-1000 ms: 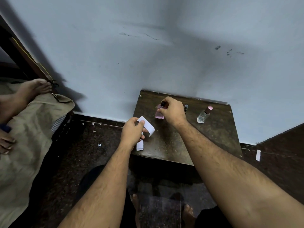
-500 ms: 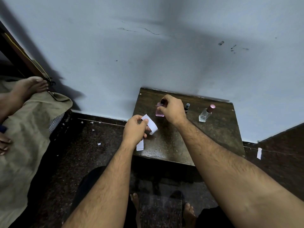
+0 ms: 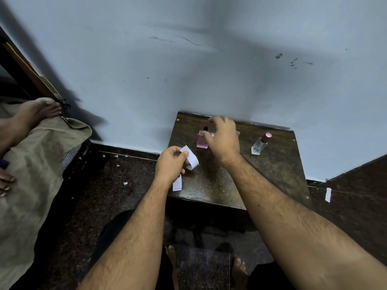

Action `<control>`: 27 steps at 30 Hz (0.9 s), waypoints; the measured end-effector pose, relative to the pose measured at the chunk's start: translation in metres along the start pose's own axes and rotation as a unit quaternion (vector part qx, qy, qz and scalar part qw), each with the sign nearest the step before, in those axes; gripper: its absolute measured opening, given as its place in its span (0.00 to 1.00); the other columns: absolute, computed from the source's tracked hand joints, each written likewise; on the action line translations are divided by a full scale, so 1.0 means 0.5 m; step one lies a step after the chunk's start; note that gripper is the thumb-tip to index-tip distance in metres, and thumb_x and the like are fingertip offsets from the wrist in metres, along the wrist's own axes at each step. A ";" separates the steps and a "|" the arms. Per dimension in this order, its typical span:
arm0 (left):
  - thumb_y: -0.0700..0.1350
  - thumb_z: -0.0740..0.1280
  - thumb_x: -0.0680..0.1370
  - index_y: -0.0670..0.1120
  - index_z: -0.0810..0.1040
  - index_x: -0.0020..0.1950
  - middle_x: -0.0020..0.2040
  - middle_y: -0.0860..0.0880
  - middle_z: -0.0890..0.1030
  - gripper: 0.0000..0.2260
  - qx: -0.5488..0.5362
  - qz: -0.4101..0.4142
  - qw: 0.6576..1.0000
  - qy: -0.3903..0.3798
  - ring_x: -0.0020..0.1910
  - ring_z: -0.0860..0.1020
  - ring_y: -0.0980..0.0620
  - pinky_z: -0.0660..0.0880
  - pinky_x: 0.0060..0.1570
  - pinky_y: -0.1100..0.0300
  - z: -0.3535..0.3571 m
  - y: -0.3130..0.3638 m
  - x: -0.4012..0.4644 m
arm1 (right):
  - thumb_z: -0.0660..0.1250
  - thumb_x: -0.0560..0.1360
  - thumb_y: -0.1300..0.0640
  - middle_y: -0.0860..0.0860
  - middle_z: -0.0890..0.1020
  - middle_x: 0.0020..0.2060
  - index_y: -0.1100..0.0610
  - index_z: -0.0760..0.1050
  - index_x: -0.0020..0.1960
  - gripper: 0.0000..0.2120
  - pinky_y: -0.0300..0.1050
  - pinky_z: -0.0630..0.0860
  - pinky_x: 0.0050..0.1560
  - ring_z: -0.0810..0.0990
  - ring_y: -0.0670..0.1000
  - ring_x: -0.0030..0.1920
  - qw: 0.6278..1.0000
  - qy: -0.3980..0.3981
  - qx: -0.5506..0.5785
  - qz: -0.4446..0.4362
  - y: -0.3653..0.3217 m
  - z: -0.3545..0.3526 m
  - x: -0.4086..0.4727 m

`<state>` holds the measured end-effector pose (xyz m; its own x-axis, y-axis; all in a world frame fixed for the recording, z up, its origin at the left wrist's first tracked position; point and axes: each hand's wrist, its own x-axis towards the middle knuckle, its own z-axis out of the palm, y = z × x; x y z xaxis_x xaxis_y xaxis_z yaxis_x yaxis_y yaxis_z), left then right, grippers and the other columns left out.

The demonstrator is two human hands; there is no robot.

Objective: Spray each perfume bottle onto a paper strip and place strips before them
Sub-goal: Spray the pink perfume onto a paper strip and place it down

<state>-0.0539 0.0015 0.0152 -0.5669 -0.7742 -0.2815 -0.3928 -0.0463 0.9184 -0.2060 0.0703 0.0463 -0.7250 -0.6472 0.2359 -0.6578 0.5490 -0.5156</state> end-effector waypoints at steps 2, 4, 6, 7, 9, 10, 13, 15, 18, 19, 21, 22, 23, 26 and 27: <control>0.45 0.65 0.80 0.47 0.78 0.45 0.36 0.49 0.82 0.05 0.001 0.000 1.000 -0.004 0.23 0.73 0.54 0.69 0.29 0.61 -0.002 0.002 -0.002 | 0.71 0.73 0.54 0.52 0.79 0.52 0.55 0.79 0.55 0.12 0.47 0.73 0.55 0.75 0.53 0.56 0.998 0.065 0.018 -0.013 -0.008 -0.020 -0.014; 0.44 0.67 0.79 0.46 0.79 0.44 0.36 0.49 0.82 0.05 -0.002 0.004 1.000 -0.015 0.23 0.72 0.55 0.69 0.29 0.62 -0.005 0.007 -0.006 | 0.70 0.72 0.56 0.47 0.82 0.45 0.54 0.82 0.48 0.05 0.45 0.76 0.50 0.79 0.48 0.48 0.996 0.017 0.087 -0.004 -0.010 -0.040 -0.022; 0.44 0.69 0.78 0.45 0.80 0.42 0.36 0.48 0.82 0.06 -0.006 0.010 0.999 -0.032 0.22 0.71 0.56 0.69 0.27 0.64 -0.007 0.014 -0.012 | 0.72 0.72 0.58 0.42 0.82 0.39 0.54 0.83 0.45 0.03 0.41 0.75 0.46 0.79 0.41 0.41 0.981 -0.113 0.159 0.022 -0.010 -0.057 -0.030; 0.44 0.69 0.78 0.45 0.80 0.41 0.35 0.48 0.82 0.06 -0.007 0.014 0.999 -0.040 0.22 0.70 0.56 0.68 0.26 0.64 -0.009 0.017 -0.015 | 0.73 0.72 0.58 0.42 0.82 0.38 0.54 0.84 0.45 0.02 0.39 0.73 0.44 0.78 0.39 0.40 0.969 -0.168 0.180 0.026 -0.005 -0.063 -0.033; 0.44 0.70 0.77 0.46 0.81 0.41 0.35 0.49 0.82 0.06 -0.001 0.023 0.998 -0.054 0.22 0.71 0.57 0.69 0.25 0.65 -0.009 0.027 -0.023 | 0.75 0.71 0.56 0.44 0.83 0.39 0.54 0.85 0.46 0.04 0.40 0.74 0.45 0.79 0.40 0.40 0.955 -0.231 0.187 0.015 0.008 -0.074 -0.037; 0.44 0.71 0.77 0.46 0.81 0.40 0.34 0.49 0.81 0.05 0.006 0.028 0.998 -0.058 0.22 0.71 0.57 0.69 0.25 0.65 -0.009 0.034 -0.027 | 0.75 0.71 0.55 0.46 0.84 0.40 0.55 0.85 0.47 0.06 0.41 0.75 0.47 0.80 0.42 0.41 0.951 -0.247 0.186 0.008 0.012 -0.081 -0.039; 0.46 0.73 0.76 0.46 0.82 0.41 0.32 0.51 0.81 0.05 0.007 0.042 0.996 -0.075 0.24 0.71 0.56 0.70 0.26 0.64 -0.010 0.059 -0.043 | 0.75 0.71 0.55 0.48 0.84 0.40 0.57 0.85 0.47 0.07 0.40 0.75 0.45 0.79 0.43 0.40 0.938 -0.281 0.205 -0.002 0.013 -0.107 -0.045; 0.46 0.74 0.75 0.46 0.82 0.41 0.31 0.51 0.80 0.05 0.004 0.048 0.995 -0.091 0.24 0.71 0.55 0.69 0.26 0.64 -0.008 0.077 -0.055 | 0.75 0.72 0.56 0.48 0.83 0.36 0.59 0.85 0.45 0.06 0.39 0.72 0.40 0.76 0.42 0.36 0.935 -0.285 0.213 -0.002 0.009 -0.123 -0.054; 0.46 0.74 0.75 0.46 0.81 0.41 0.29 0.52 0.79 0.06 0.014 0.053 0.993 -0.108 0.24 0.70 0.55 0.67 0.26 0.64 -0.008 0.101 -0.069 | 0.74 0.72 0.57 0.45 0.79 0.30 0.59 0.83 0.40 0.05 0.37 0.69 0.35 0.72 0.41 0.31 0.932 -0.281 0.229 0.008 0.007 -0.146 -0.063; 0.45 0.73 0.75 0.45 0.81 0.42 0.30 0.52 0.80 0.05 0.010 0.055 0.992 -0.115 0.23 0.70 0.55 0.67 0.26 0.64 -0.007 0.109 -0.075 | 0.73 0.72 0.59 0.45 0.78 0.29 0.59 0.82 0.39 0.05 0.36 0.69 0.34 0.72 0.40 0.29 0.931 -0.277 0.239 0.008 0.006 -0.154 -0.067; 0.44 0.70 0.78 0.44 0.82 0.48 0.35 0.50 0.83 0.04 -0.003 0.058 0.989 -0.134 0.23 0.70 0.56 0.68 0.26 0.64 -0.007 0.121 -0.086 | 0.71 0.73 0.62 0.46 0.78 0.28 0.59 0.80 0.39 0.05 0.35 0.69 0.30 0.73 0.40 0.27 0.929 -0.252 0.269 0.028 0.005 -0.170 -0.074; 0.45 0.68 0.79 0.44 0.81 0.51 0.38 0.49 0.85 0.06 -0.007 0.059 0.988 -0.144 0.23 0.70 0.56 0.68 0.26 0.64 -0.008 0.124 -0.091 | 0.70 0.74 0.63 0.48 0.79 0.28 0.59 0.79 0.38 0.06 0.37 0.69 0.28 0.73 0.42 0.26 0.928 -0.231 0.288 0.047 0.006 -0.175 -0.076; 0.46 0.67 0.80 0.43 0.81 0.53 0.40 0.48 0.85 0.08 -0.008 0.060 0.986 -0.153 0.23 0.70 0.56 0.68 0.26 0.64 -0.009 0.128 -0.097 | 0.69 0.74 0.63 0.50 0.79 0.28 0.58 0.78 0.38 0.07 0.39 0.69 0.27 0.74 0.44 0.25 0.928 -0.207 0.302 0.065 0.007 -0.183 -0.078; 0.48 0.63 0.82 0.44 0.82 0.56 0.44 0.47 0.86 0.10 -0.012 0.058 0.984 -0.168 0.24 0.69 0.57 0.68 0.29 0.64 -0.014 0.137 -0.112 | 0.68 0.75 0.64 0.54 0.79 0.27 0.58 0.76 0.37 0.08 0.40 0.70 0.25 0.75 0.47 0.24 0.925 -0.153 0.332 0.107 0.009 -0.212 -0.082; 0.47 0.63 0.82 0.45 0.82 0.56 0.44 0.47 0.86 0.10 -0.014 0.058 0.983 -0.173 0.23 0.69 0.57 0.67 0.29 0.64 -0.015 0.139 -0.115 | 0.68 0.75 0.64 0.55 0.79 0.27 0.59 0.75 0.38 0.08 0.40 0.70 0.25 0.76 0.48 0.24 0.920 -0.147 0.344 0.120 0.010 -0.221 -0.084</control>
<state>-0.0435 0.0380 0.0973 -0.8212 -0.5143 -0.2471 -0.2934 0.0091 0.9560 -0.2014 0.1584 0.1250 -0.6790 -0.7220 -0.1331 -0.1279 0.2949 -0.9469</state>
